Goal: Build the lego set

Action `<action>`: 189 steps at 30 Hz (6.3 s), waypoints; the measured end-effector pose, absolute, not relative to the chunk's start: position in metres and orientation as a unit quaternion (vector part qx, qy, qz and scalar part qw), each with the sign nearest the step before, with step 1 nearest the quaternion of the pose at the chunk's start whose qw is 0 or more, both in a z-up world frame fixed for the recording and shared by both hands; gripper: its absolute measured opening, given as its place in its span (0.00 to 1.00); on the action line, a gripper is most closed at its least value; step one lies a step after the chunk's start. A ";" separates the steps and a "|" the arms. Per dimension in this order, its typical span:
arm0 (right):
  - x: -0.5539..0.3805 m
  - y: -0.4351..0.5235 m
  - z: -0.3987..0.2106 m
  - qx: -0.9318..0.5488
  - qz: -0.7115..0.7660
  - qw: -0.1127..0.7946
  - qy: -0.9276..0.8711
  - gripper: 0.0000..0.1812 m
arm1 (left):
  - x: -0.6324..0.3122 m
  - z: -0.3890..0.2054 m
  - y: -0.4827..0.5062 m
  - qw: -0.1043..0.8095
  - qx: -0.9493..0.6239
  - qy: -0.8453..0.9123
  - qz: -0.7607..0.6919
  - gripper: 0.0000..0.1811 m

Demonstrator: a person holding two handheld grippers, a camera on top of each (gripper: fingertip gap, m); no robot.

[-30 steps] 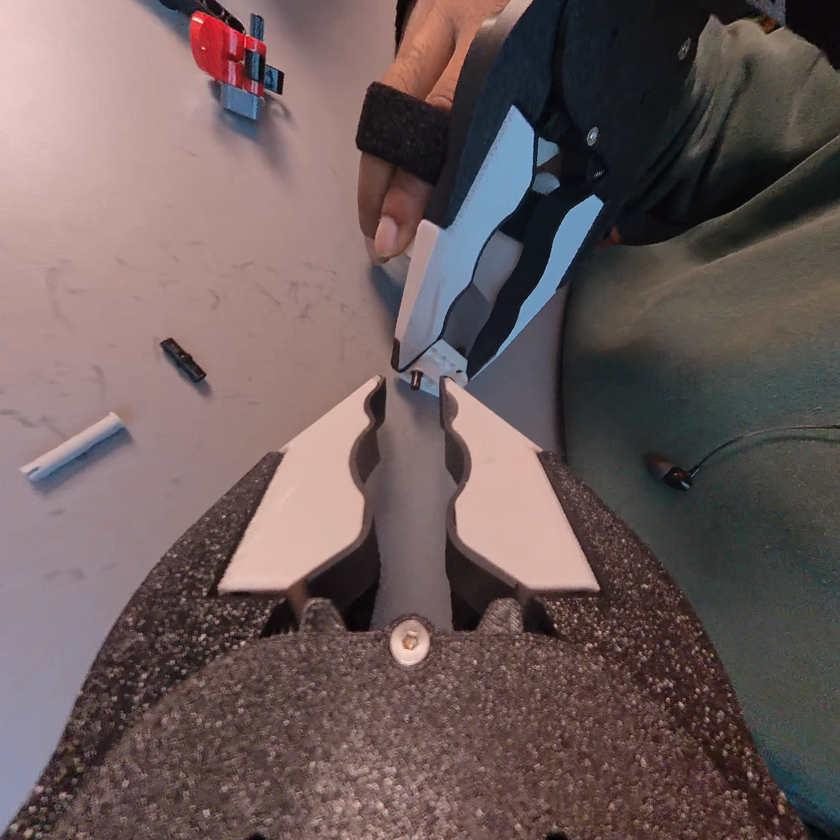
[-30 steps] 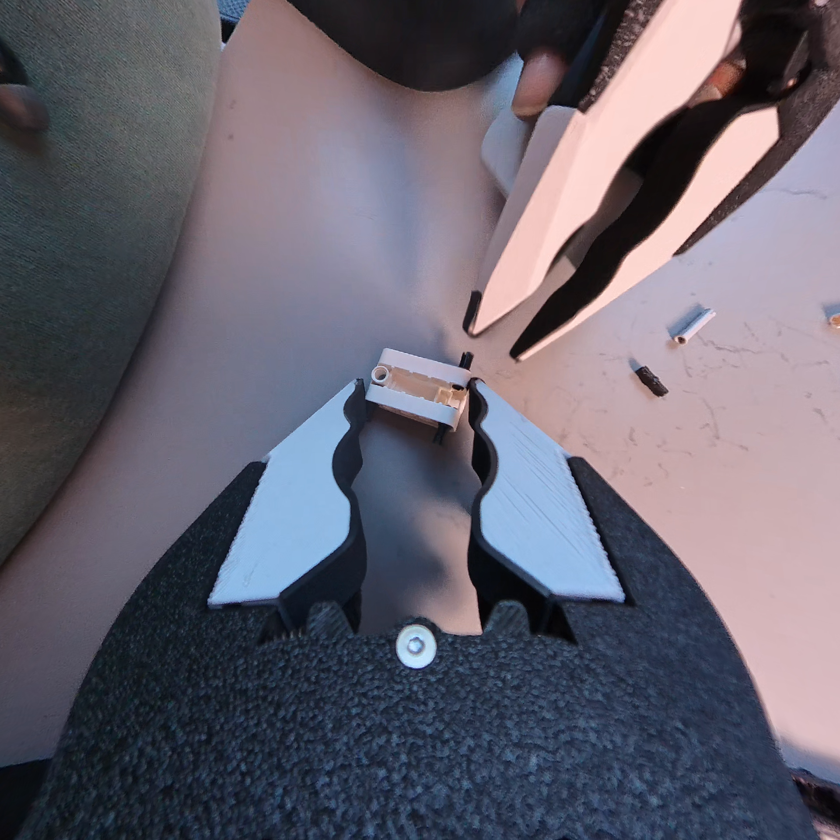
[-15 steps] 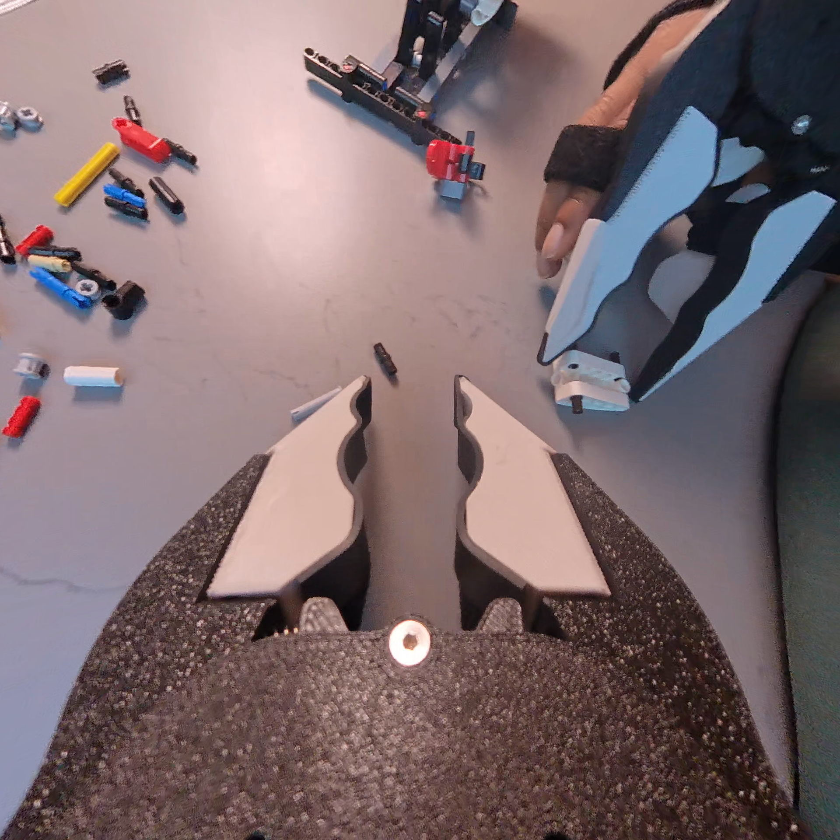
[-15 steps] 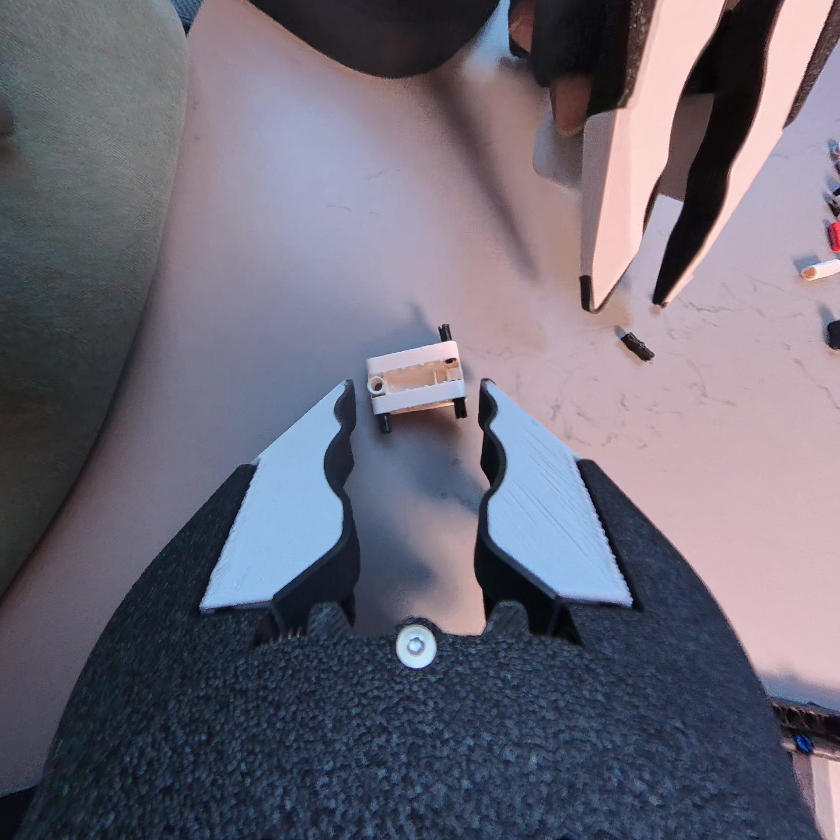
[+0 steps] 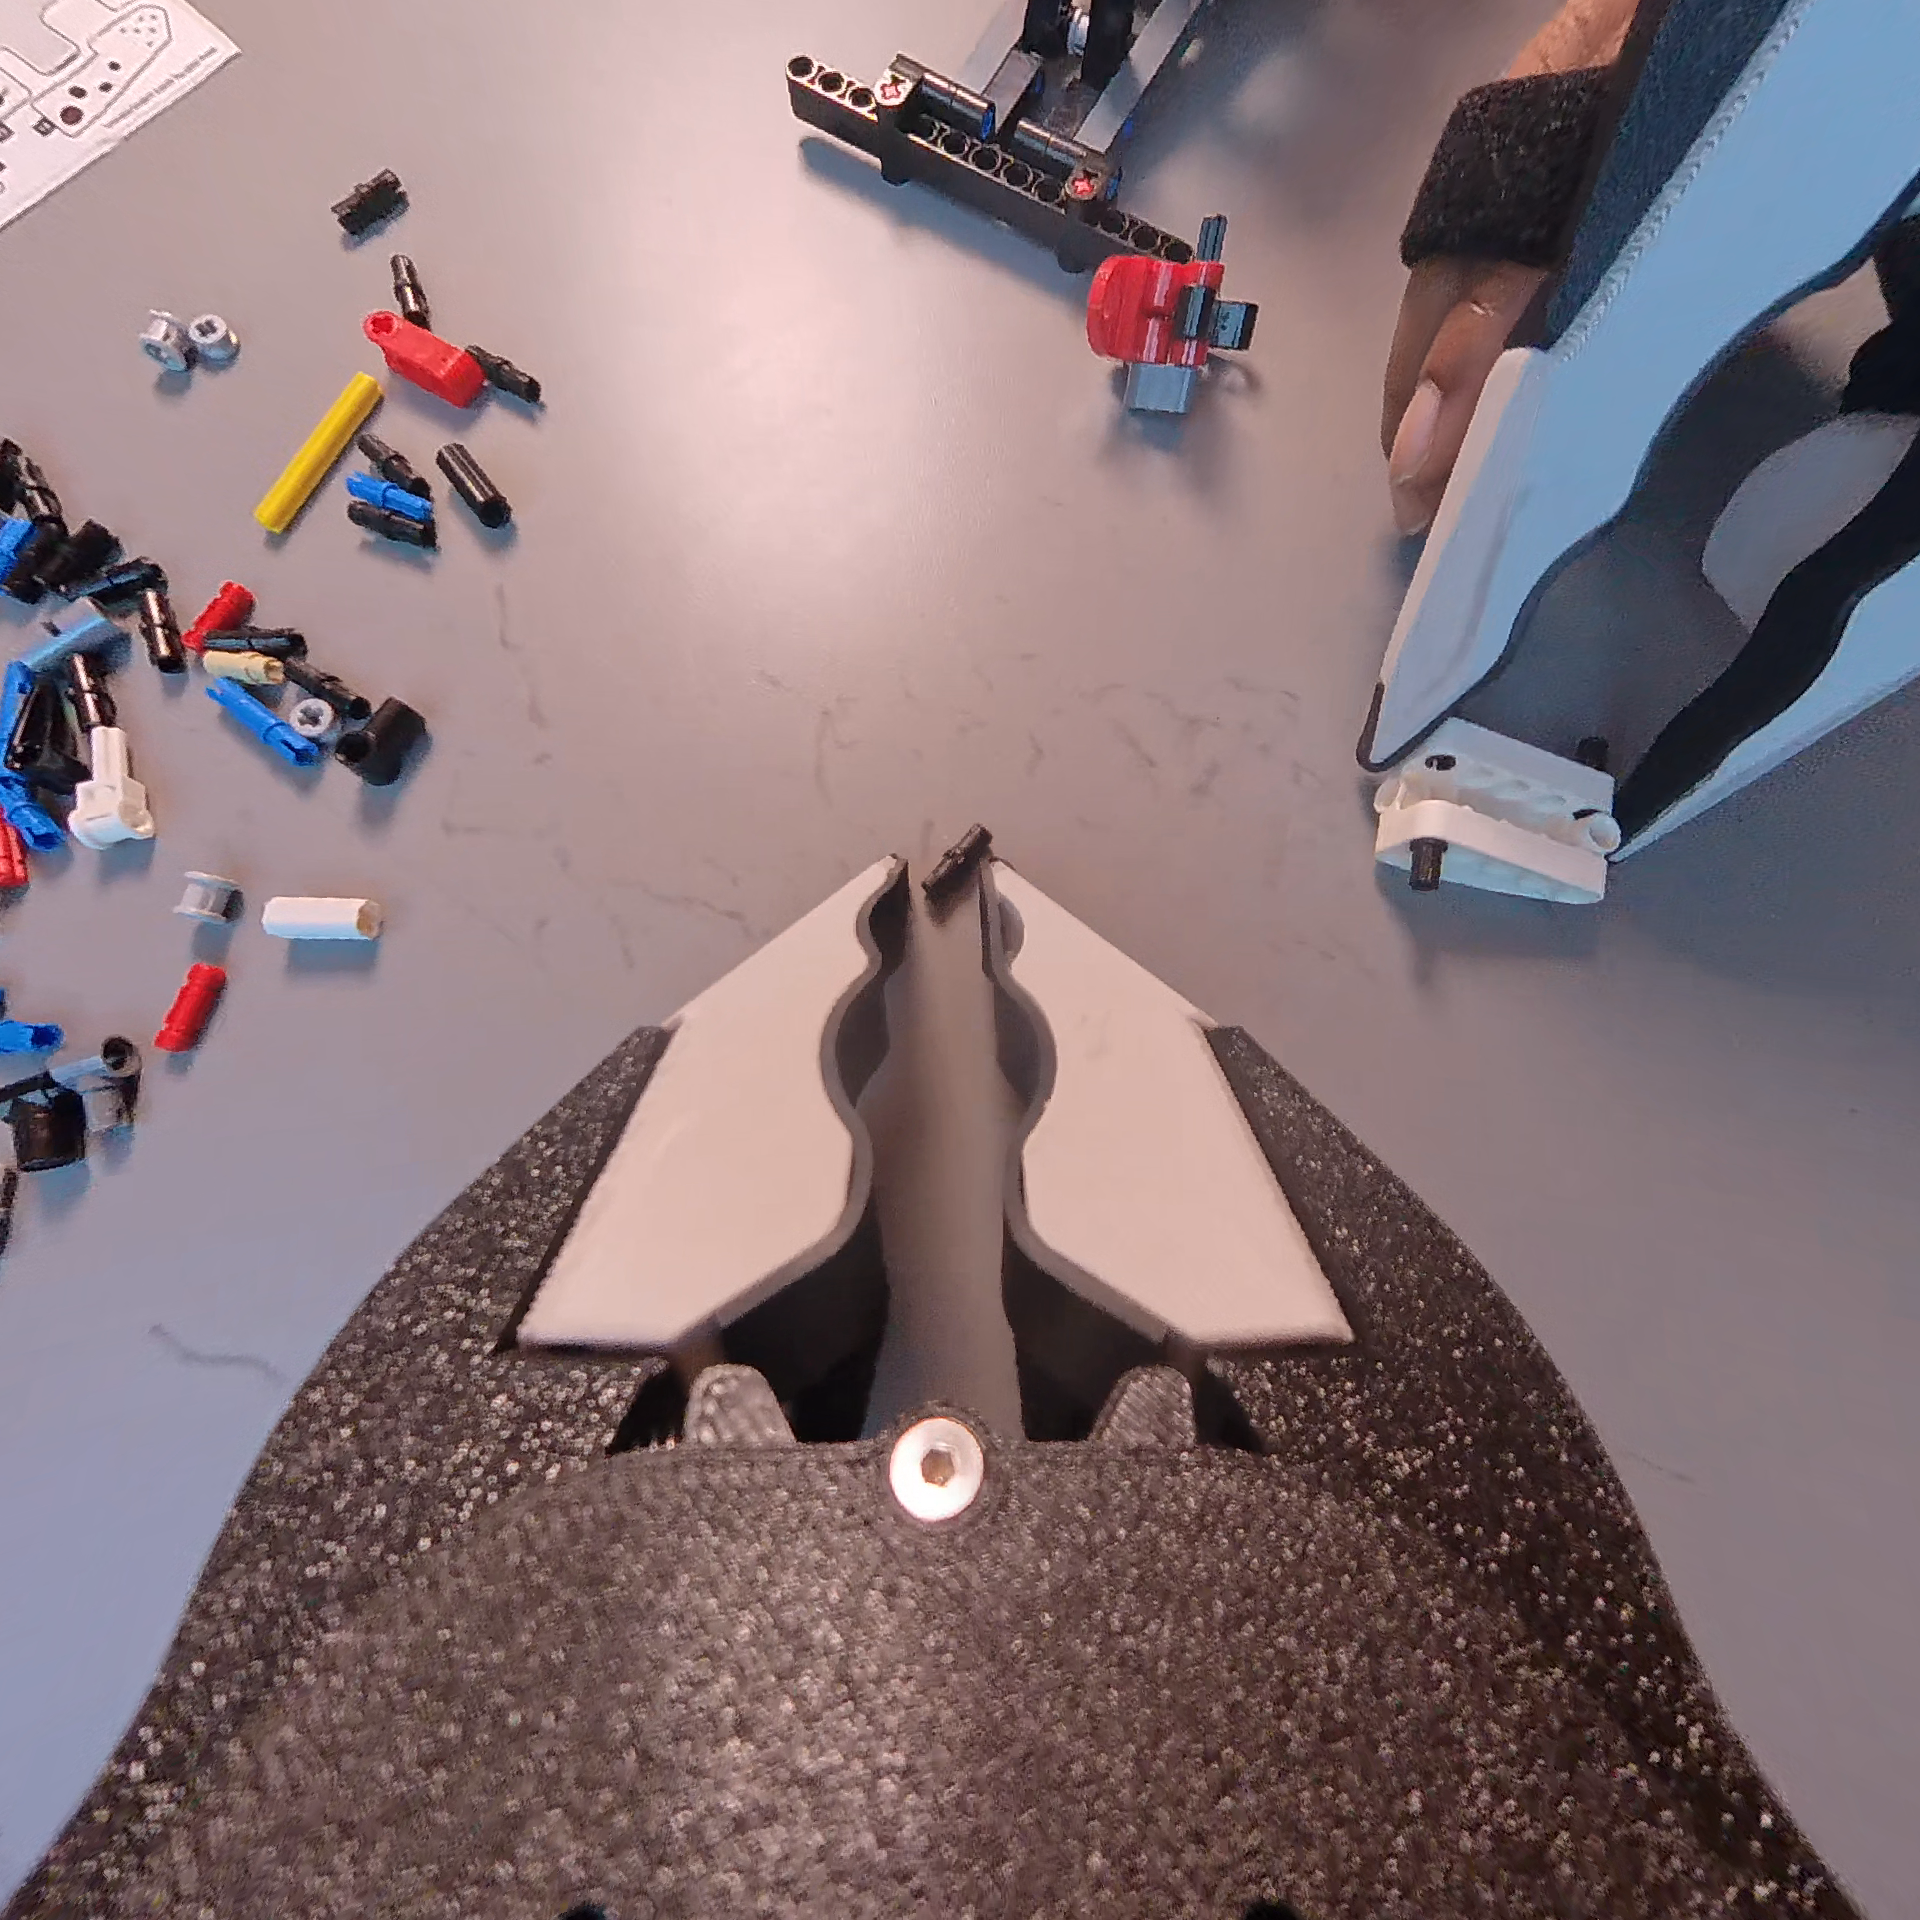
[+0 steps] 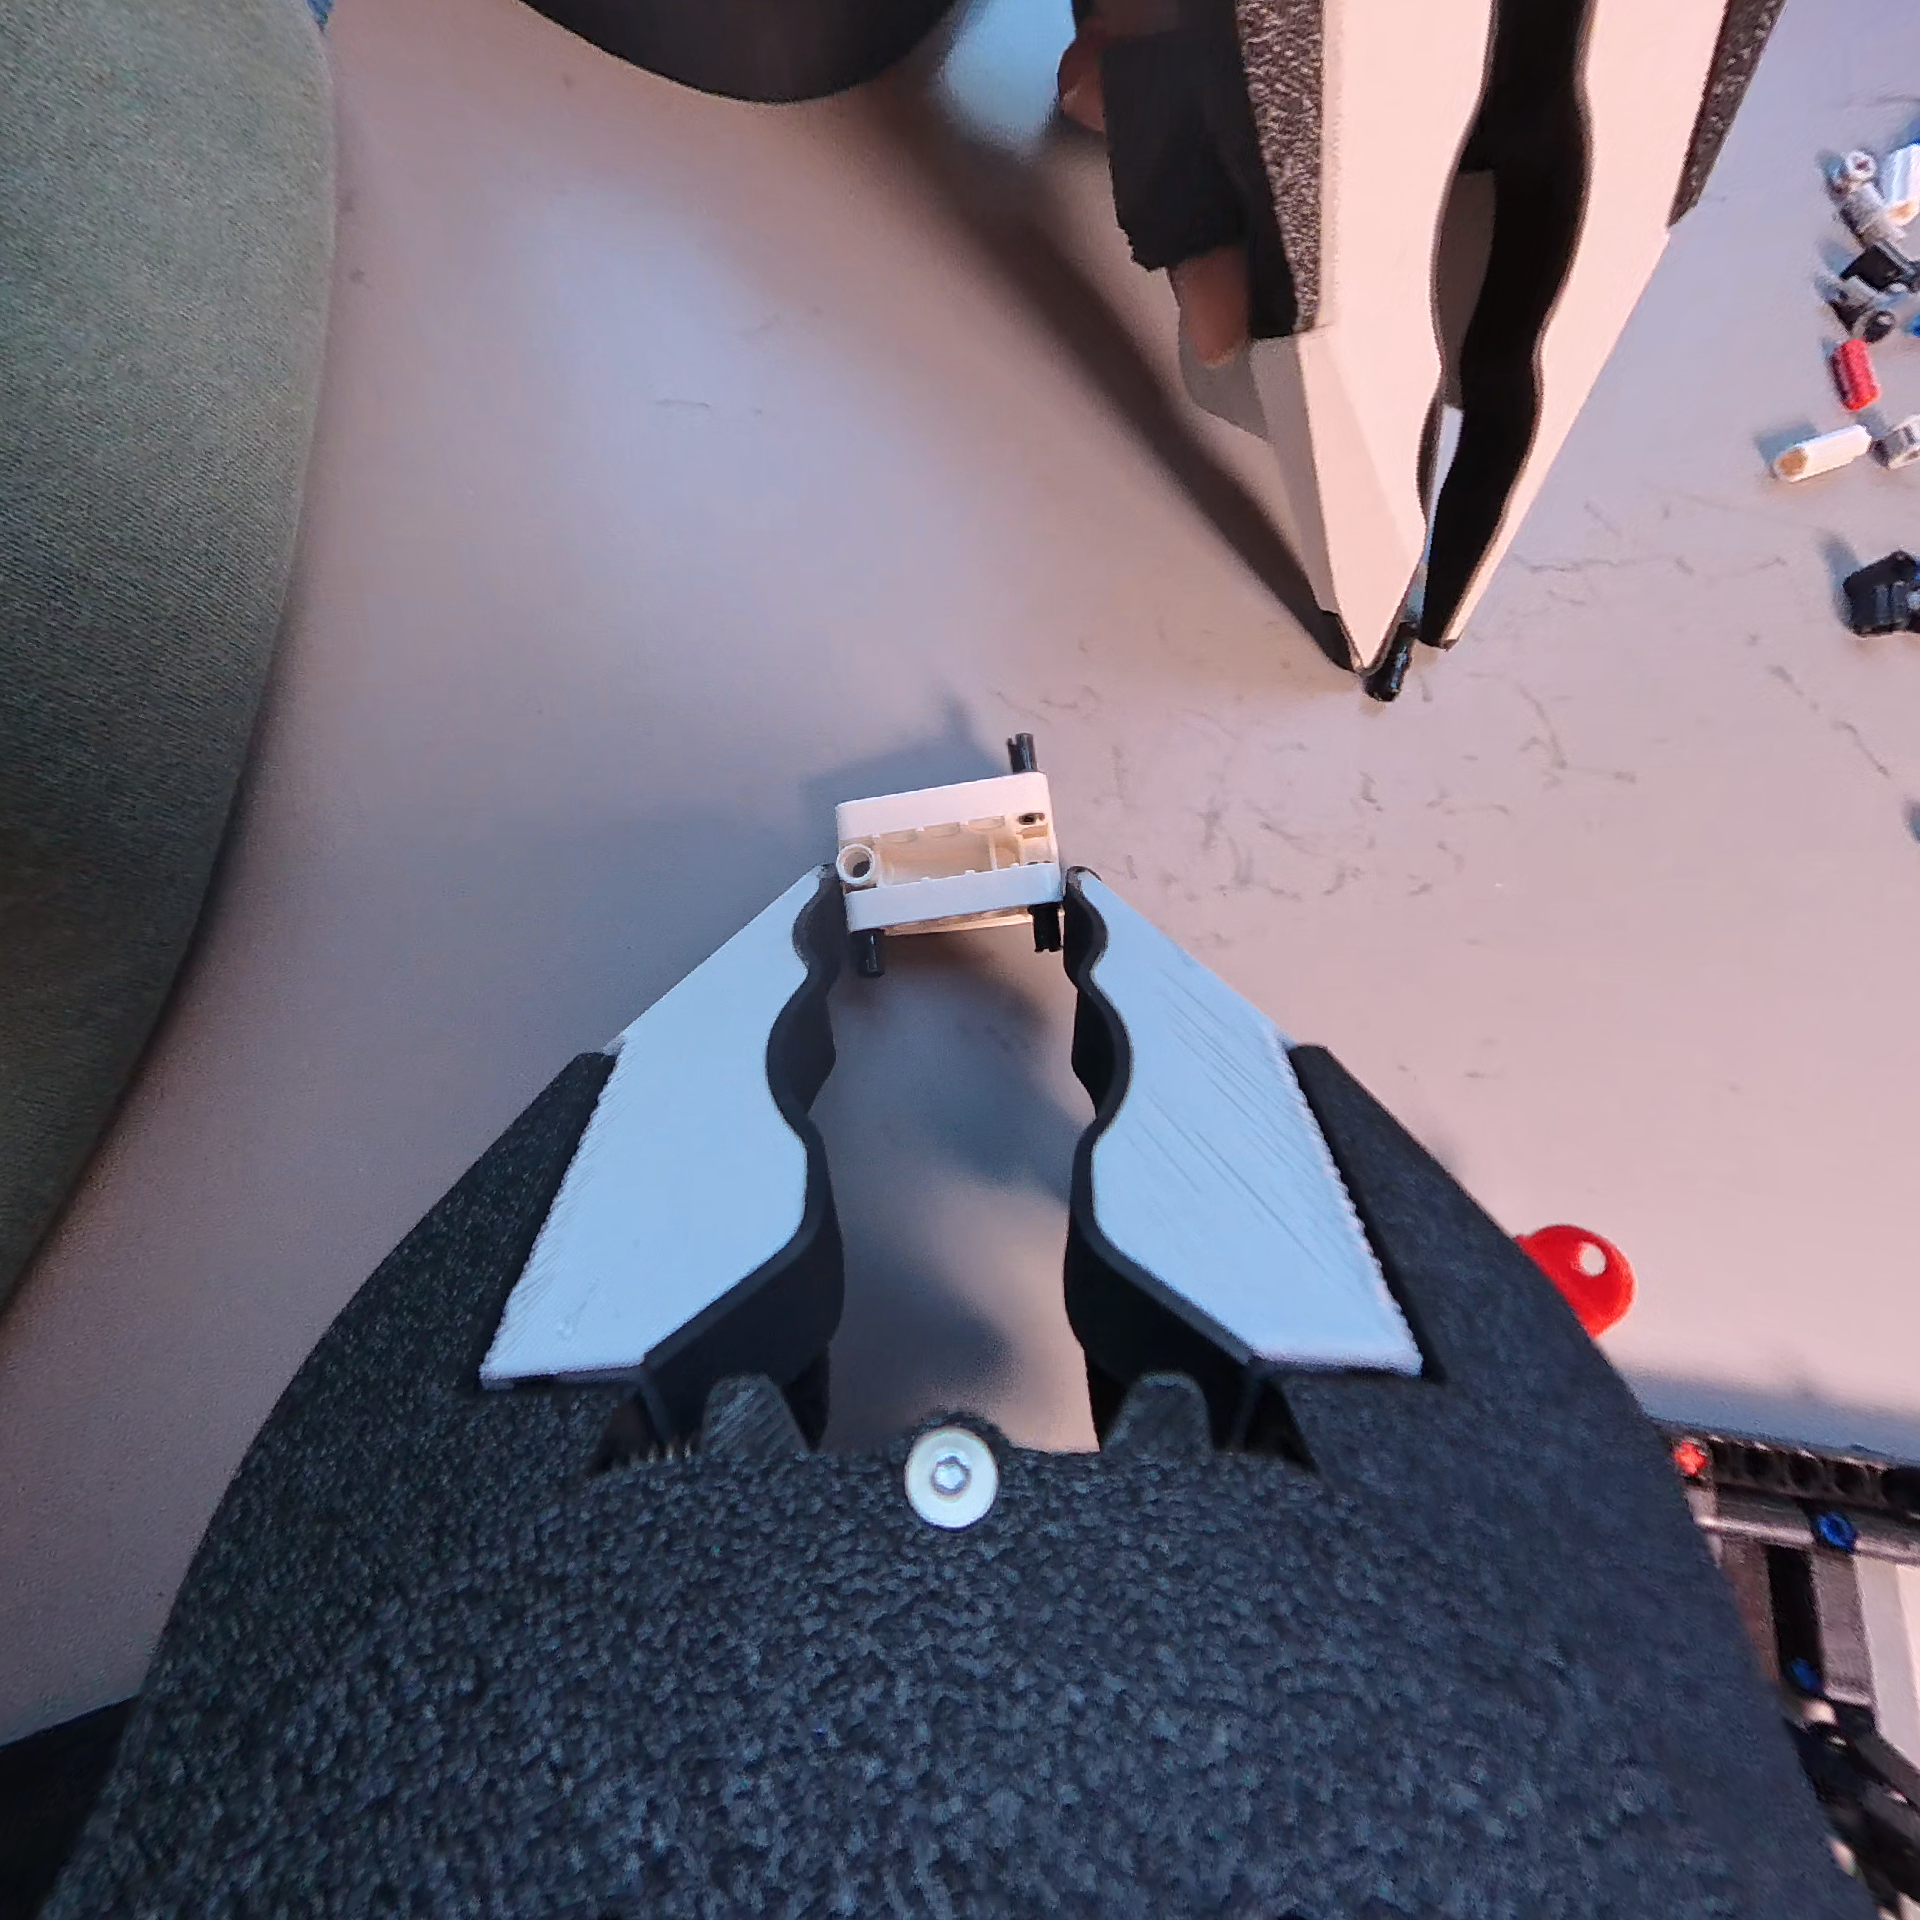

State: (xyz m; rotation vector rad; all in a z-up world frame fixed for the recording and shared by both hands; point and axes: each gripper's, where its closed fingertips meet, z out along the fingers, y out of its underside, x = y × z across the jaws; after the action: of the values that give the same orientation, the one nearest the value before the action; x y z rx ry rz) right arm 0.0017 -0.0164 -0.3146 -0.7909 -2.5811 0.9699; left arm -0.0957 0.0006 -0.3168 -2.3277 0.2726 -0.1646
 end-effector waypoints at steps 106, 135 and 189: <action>-0.009 -0.008 -0.314 -0.321 0.339 0.167 -0.868 0.23 | -0.002 -0.314 -0.033 0.378 -0.885 0.240 -0.128 0.01; -0.007 -0.004 -0.314 -0.326 0.296 0.179 -0.880 0.24 | 0.007 -0.312 -0.028 0.375 -0.897 0.170 -0.161 0.01; -0.006 -0.004 -0.315 -0.358 0.310 0.157 -0.867 0.24 | 0.013 -0.317 -0.047 0.339 -0.902 0.243 -0.107 0.17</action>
State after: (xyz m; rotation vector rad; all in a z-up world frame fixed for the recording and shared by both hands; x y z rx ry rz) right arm -0.0058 -0.0040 -0.3152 -1.0237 -2.4795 0.8873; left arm 0.0132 -0.0472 -0.3169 -2.3494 0.6328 -0.2778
